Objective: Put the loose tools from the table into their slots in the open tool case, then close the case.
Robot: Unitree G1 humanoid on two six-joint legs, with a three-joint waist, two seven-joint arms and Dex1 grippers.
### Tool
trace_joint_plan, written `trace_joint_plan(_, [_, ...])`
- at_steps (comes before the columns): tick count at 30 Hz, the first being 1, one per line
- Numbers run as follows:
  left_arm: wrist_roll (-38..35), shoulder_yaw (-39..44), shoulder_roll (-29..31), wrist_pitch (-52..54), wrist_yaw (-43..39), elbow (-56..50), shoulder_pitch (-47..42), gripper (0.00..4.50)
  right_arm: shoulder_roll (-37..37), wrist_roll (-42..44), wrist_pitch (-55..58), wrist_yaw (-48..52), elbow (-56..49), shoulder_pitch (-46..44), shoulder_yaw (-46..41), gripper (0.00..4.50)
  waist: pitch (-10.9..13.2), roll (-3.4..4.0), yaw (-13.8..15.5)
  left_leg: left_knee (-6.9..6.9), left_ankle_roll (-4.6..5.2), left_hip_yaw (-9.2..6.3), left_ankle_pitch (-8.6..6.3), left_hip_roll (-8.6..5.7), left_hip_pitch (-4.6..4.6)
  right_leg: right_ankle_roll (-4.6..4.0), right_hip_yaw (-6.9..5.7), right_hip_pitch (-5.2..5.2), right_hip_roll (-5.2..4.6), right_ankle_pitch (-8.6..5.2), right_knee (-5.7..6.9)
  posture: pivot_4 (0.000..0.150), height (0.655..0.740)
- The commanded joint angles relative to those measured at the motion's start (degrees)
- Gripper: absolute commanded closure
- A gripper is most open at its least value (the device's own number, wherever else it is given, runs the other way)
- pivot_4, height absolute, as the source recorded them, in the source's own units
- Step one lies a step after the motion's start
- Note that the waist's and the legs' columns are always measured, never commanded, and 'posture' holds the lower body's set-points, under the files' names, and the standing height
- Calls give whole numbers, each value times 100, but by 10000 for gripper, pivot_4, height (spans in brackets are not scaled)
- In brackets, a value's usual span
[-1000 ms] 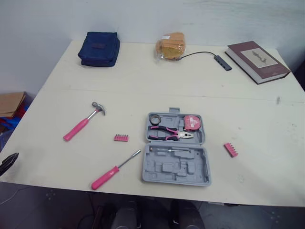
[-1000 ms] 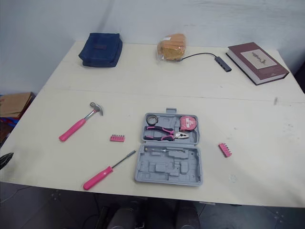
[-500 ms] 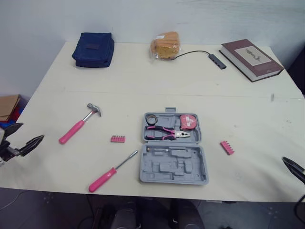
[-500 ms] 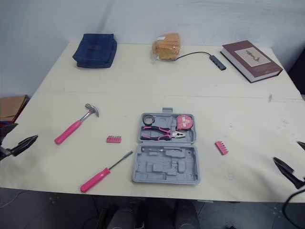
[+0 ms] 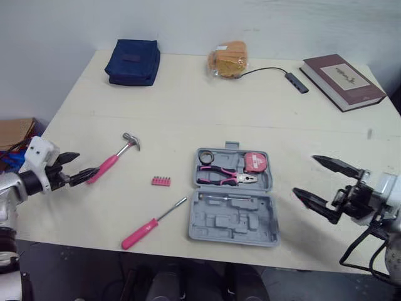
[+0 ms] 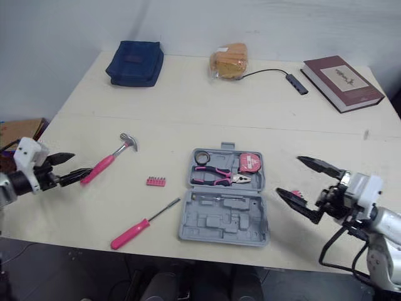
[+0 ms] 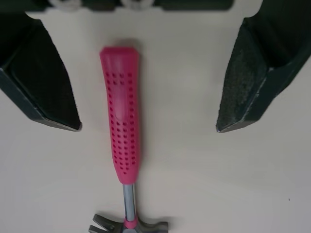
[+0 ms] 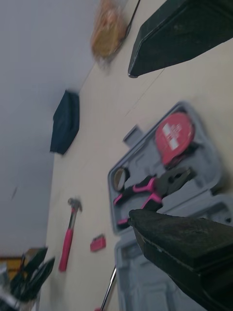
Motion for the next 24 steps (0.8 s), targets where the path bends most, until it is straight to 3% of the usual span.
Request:
trace_joint_plan(1, [268,-312,-82,28,-6,220,-403,263,99,1,104,-16,-443,-266,319,0,1,-2,-2,0,-1,1,0,0,0,0,0,0,4,0,0,1500,7400])
trace_joint_plan(8, [809,-878,-377,148,210,992,-1236,263,230,-53,283,24,-756,-554,822,0,1,-8,-22,6,-4,0,7,6,-3,0,4,-2,18,0,6,1500,7400])
trace_joint_plan(16, [1109,-1160,-469,257,137,1551,-1514,263,238,-75,333,139,-949,-477,967,0,0,-11,-8,10,1,2,10,6,-3,1,5,-1,21,-1,6,1500,7400])
trace_joint_plan(19, [1149,-1236,-473,323,-6,1568,-1477,8610,220,-128,256,181,-906,-366,910,0,-1,-11,-8,10,0,1,11,6,3,1,10,0,20,0,14,1500,7400])
trace_joint_plan(24, [1127,-1274,-297,531,-277,1148,-1146,31117,183,-162,200,195,-865,-222,756,0,-1,-10,-17,10,1,8,8,6,6,1,18,1,20,-1,13,1500,7400])
